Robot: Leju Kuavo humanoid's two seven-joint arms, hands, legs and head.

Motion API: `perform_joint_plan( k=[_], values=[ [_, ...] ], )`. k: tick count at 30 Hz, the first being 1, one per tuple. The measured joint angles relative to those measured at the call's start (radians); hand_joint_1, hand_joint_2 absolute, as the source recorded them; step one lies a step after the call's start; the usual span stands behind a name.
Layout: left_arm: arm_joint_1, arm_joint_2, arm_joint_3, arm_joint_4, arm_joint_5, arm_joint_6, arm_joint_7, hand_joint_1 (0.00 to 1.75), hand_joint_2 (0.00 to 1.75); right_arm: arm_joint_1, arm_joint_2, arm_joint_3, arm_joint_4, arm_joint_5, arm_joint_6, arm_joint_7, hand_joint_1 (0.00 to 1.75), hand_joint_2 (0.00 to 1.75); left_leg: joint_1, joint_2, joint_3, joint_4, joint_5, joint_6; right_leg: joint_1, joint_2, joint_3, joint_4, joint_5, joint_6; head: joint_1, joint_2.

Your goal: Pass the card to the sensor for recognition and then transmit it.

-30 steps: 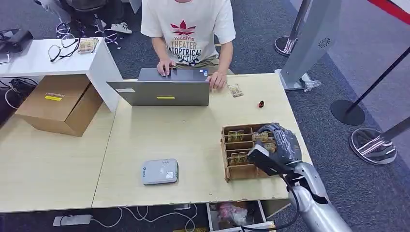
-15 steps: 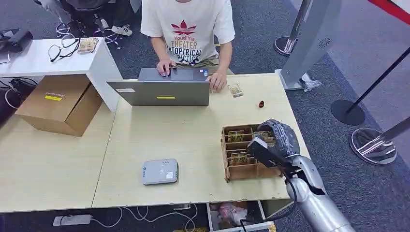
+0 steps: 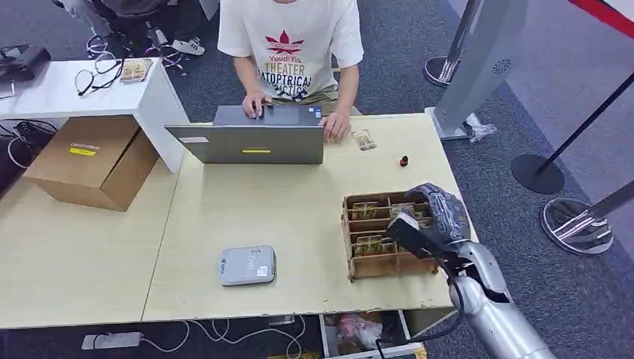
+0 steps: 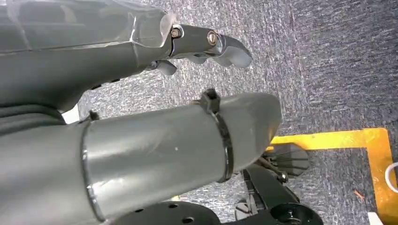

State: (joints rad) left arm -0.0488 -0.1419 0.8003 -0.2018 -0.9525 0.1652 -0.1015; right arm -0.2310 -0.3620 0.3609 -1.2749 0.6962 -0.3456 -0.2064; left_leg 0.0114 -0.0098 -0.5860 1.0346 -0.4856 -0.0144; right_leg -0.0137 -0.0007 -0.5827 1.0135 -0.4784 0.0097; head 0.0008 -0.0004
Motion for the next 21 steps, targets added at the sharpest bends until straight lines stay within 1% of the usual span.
perform_joint_plan(
  k=[13,14,16,17,18,20,21],
  values=[
    [0.000,0.002,0.002,0.000,-0.006,-0.004,-0.002,0.00,0.00,0.037,-0.032,-0.017,-0.055,0.007,-0.010,0.016,0.93,1.75,0.000,0.000,0.000,0.000,0.000,0.000,0.000,0.000,0.000,0.000,0.000,0.000,0.000,0.000],
    [0.000,0.002,0.002,0.000,-0.008,-0.004,-0.002,0.00,0.00,0.042,-0.034,-0.019,-0.061,0.008,-0.009,0.018,0.99,1.75,0.000,0.000,0.000,0.000,0.000,0.000,0.000,0.000,0.000,0.000,0.000,0.000,0.000,0.000],
    [0.000,0.002,0.002,0.000,-0.009,-0.006,-0.002,0.00,0.00,0.051,-0.039,-0.020,-0.071,0.013,-0.005,0.020,0.91,1.75,0.000,0.000,0.000,0.000,0.000,0.000,0.000,0.000,0.000,0.000,0.000,0.000,0.000,0.000],
    [0.000,0.002,0.002,0.000,-0.009,-0.006,-0.002,0.00,0.00,0.056,-0.039,-0.020,-0.076,0.016,0.002,0.023,0.94,1.75,0.000,0.000,0.000,0.000,0.000,0.000,0.000,0.000,0.000,0.000,0.000,0.000,0.000,0.000],
    [0.000,0.002,0.002,0.000,-0.009,-0.007,-0.002,0.00,0.00,0.060,-0.040,-0.020,-0.079,0.016,0.005,0.026,0.93,1.75,0.000,0.000,0.000,0.000,0.000,0.000,0.000,0.000,0.000,0.000,0.000,0.000,0.000,0.000],
    [0.000,0.003,0.002,0.000,-0.009,-0.008,-0.002,0.00,0.00,0.066,-0.043,-0.020,-0.084,0.019,0.009,0.028,0.84,1.75,0.000,0.000,0.000,0.000,0.000,0.000,0.000,0.000,0.000,0.000,0.000,0.000,0.000,0.000],
    [0.000,0.003,0.002,0.000,-0.010,-0.008,-0.002,0.00,0.00,0.068,-0.044,-0.020,-0.086,0.022,0.011,0.028,0.84,1.75,0.000,0.000,0.000,0.000,0.000,0.000,0.000,0.000,0.000,0.000,0.000,0.000,0.000,0.000]
  ],
)
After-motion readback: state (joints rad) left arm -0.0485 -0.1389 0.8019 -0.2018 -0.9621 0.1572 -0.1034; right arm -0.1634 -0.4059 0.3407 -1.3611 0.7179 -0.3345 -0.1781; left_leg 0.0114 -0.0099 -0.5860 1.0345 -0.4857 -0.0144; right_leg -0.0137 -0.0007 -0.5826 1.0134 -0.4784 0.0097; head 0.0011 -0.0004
